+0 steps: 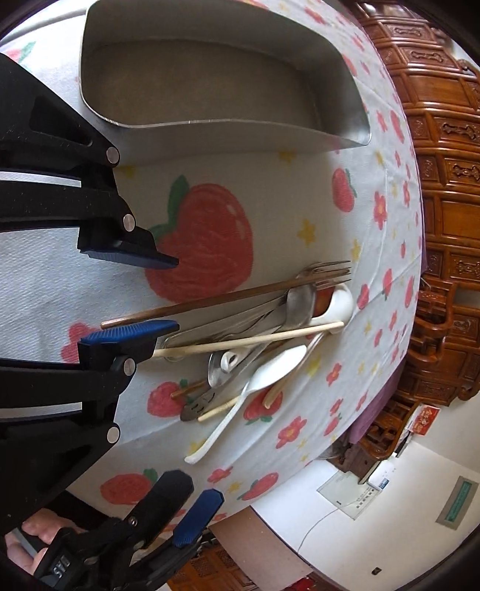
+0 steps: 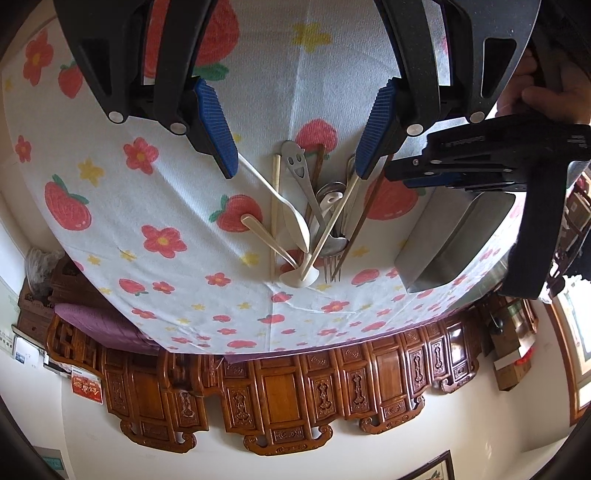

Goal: Organize utensils
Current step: 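Lower the left tool onto the pile and grasp a wooden chopstick, then carry the chopstick over the steel tray with the left tool while the right tool grasps another chopstick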

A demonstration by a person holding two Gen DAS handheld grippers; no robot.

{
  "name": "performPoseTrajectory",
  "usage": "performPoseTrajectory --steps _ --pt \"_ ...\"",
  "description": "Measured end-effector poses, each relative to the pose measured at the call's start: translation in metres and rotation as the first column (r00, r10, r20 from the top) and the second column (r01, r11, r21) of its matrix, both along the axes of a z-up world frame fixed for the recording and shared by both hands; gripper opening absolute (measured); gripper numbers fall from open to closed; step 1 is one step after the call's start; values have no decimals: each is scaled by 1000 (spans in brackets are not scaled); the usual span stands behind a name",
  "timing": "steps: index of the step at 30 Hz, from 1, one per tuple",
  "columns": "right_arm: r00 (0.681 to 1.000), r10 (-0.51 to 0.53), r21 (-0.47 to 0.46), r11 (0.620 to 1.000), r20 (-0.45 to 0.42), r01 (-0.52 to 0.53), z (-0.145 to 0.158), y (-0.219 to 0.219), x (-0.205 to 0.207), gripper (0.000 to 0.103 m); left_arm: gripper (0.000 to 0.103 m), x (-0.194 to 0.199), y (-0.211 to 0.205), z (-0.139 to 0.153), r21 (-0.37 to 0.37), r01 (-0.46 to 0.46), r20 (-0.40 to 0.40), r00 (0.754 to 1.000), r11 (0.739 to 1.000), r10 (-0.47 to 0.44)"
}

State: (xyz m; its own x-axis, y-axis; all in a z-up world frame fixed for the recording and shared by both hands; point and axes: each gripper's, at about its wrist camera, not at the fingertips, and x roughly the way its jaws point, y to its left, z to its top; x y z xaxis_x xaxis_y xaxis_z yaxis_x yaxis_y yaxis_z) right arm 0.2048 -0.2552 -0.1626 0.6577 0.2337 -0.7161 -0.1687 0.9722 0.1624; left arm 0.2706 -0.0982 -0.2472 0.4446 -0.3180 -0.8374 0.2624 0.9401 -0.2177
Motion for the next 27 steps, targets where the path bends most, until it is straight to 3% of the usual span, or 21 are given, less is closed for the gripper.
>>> performPoseTrajectory --steps 5,6,8,12,15,21,27 --pt "1000 1 0 1000 4 -1 2 1 -1 68 26 0 -10 -2 58 21 33 999 998 -23" --pt "1000 3 -2 1000 4 -3 2 2 -1 68 24 0 -12 -2 77 22 40 999 997 -26" --pt "1000 5 -9 1000 2 -5 2 3 -1 68 7 -2 -13 -2 108 23 47 998 994 -29" --pt "1000 12 -11 1000 -5 -12 0 6 0 68 5 -8 -4 0 124 12 51 999 992 -18" --pt "1000 26 -4 1000 -13 -26 -1 12 -1 68 4 -24 9 11 102 -3 71 997 995 -5" --pt "997 60 8 998 -40 -60 -9 27 4 57 4 -47 24 27 62 -22 119 993 998 15" --pt "994 95 9 995 -51 -94 -14 46 8 54 4 -48 27 40 58 -36 174 984 998 25"
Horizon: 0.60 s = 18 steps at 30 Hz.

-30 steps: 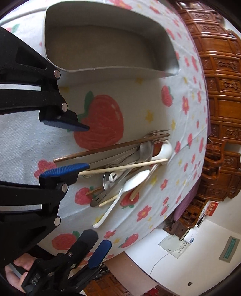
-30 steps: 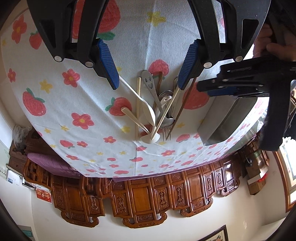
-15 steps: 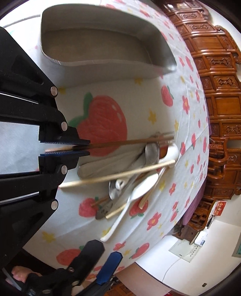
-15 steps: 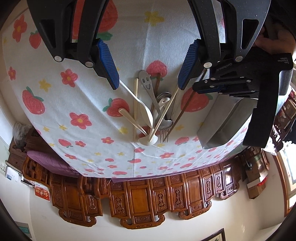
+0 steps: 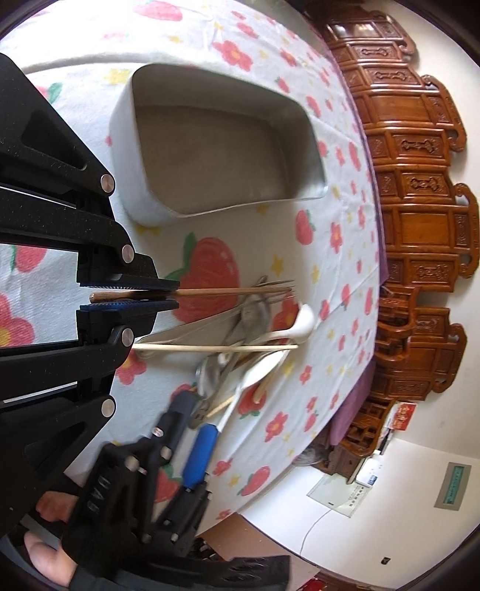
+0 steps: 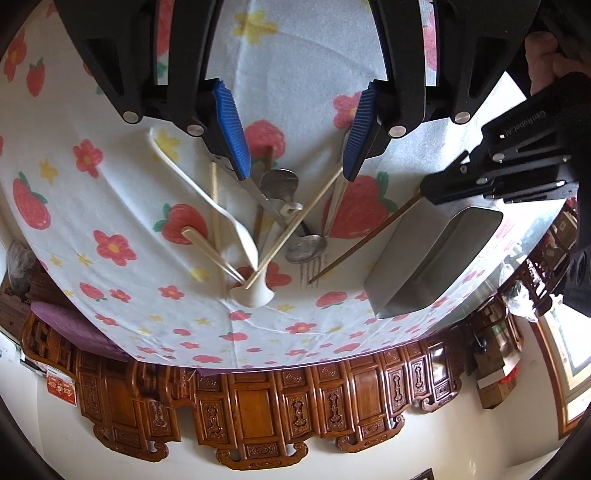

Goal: Organize utensils
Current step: 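Carry the chopstick over the steel tray with the left tool while the right tool grasps another chopstick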

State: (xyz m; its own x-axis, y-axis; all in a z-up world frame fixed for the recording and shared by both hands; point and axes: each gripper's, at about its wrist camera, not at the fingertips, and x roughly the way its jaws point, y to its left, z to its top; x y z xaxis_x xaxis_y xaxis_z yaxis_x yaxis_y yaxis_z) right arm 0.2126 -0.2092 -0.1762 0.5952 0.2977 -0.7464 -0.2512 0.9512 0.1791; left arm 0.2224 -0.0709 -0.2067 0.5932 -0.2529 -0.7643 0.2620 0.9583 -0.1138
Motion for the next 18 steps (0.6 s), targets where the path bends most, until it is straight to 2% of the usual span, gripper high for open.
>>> performPoseTrajectory --steps 6,11,14,18 --pt "1000 9 4 1000 -12 -9 -4 6 3 54 4 7 1 26 11 -5 66 998 1000 5" --pt "999 17 37 999 -30 -16 -7 9 11 45 4 5 7 45 7 -14 99 995 1000 13" --pt "999 28 50 998 -44 -26 -10 16 16 37 4 -1 11 50 -1 -19 102 995 1000 19" --pt "997 27 81 996 -71 -21 -16 24 21 32 4 -10 18 54 -11 -33 105 994 999 34"
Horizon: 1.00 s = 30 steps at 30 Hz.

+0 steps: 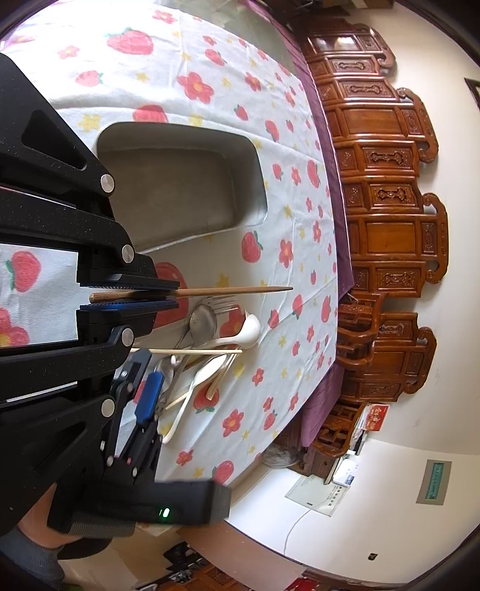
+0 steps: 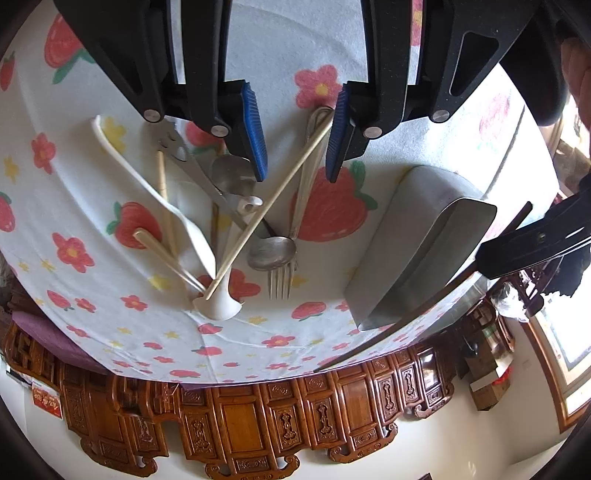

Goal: Organize utensils
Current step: 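Carry the chopstick over the steel tray with the left tool while the right tool grasps another chopstick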

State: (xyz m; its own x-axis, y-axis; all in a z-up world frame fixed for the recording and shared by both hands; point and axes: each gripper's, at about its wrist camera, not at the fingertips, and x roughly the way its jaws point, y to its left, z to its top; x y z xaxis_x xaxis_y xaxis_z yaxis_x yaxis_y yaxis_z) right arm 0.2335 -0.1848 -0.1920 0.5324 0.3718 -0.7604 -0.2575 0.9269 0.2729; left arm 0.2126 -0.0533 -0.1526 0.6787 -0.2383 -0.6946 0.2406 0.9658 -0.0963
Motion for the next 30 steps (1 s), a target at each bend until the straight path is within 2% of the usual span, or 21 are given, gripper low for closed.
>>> performPoseTrajectory --steps 6,7,8,15,17,23,30 --pt "998 -31 -38 999 -49 30 -12 5 5 27 4 -9 7 7 -11 -15 11 1000 1000 15" --pt "998 -39 -37 999 -54 37 -14 3 5 24 4 -10 8 8 -13 -17 13 1000 1000 17" --pt "997 -45 -45 998 -55 43 -14 1 7 20 4 -11 9 9 -15 -17 15 1000 1000 18" --pt "996 -68 -109 992 -50 62 -15 -4 5 14 4 -19 10 11 -13 -13 31 999 1000 13" --pt "996 -75 -122 990 -50 69 -15 -6 5 7 4 -19 12 11 -11 -16 35 999 1000 16" --pt "996 -69 -105 992 -54 63 -11 -11 1 6 4 -19 25 13 -13 -43 37 998 999 44" --pt "999 -47 -69 996 18 48 16 -11 -17 6 4 -14 56 14 -4 -90 34 995 996 90"
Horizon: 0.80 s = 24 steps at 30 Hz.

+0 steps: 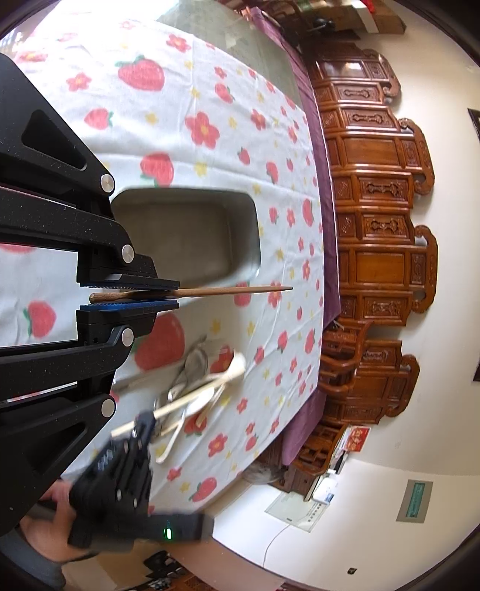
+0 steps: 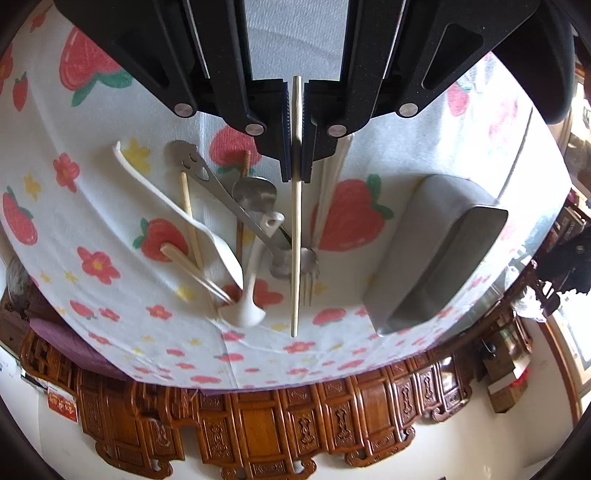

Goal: Organize utensils
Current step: 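Carry the chopstick over the steel tray with the left tool while the right tool grasps another chopstick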

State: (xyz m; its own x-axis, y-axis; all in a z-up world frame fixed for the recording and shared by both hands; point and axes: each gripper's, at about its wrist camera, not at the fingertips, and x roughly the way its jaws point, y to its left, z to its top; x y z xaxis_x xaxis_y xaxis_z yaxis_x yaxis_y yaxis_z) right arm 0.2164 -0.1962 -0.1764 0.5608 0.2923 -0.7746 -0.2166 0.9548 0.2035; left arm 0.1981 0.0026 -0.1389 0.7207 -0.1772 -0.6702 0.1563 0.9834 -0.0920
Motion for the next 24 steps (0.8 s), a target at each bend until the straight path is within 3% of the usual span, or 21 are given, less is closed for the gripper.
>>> performPoseTrajectory --steps 8,17,24 --pt "998 30 38 999 60 -32 21 7 -7 6 4 18 26 -16 31 -35 -59 998 999 36" --pt "996 56 40 997 73 -59 27 12 -9 6 4 44 29 -39 82 -38 -133 990 996 48" --pt "992 90 26 995 84 -92 34 23 -8 6 5 56 30 -47 60 -50 -171 983 997 60"
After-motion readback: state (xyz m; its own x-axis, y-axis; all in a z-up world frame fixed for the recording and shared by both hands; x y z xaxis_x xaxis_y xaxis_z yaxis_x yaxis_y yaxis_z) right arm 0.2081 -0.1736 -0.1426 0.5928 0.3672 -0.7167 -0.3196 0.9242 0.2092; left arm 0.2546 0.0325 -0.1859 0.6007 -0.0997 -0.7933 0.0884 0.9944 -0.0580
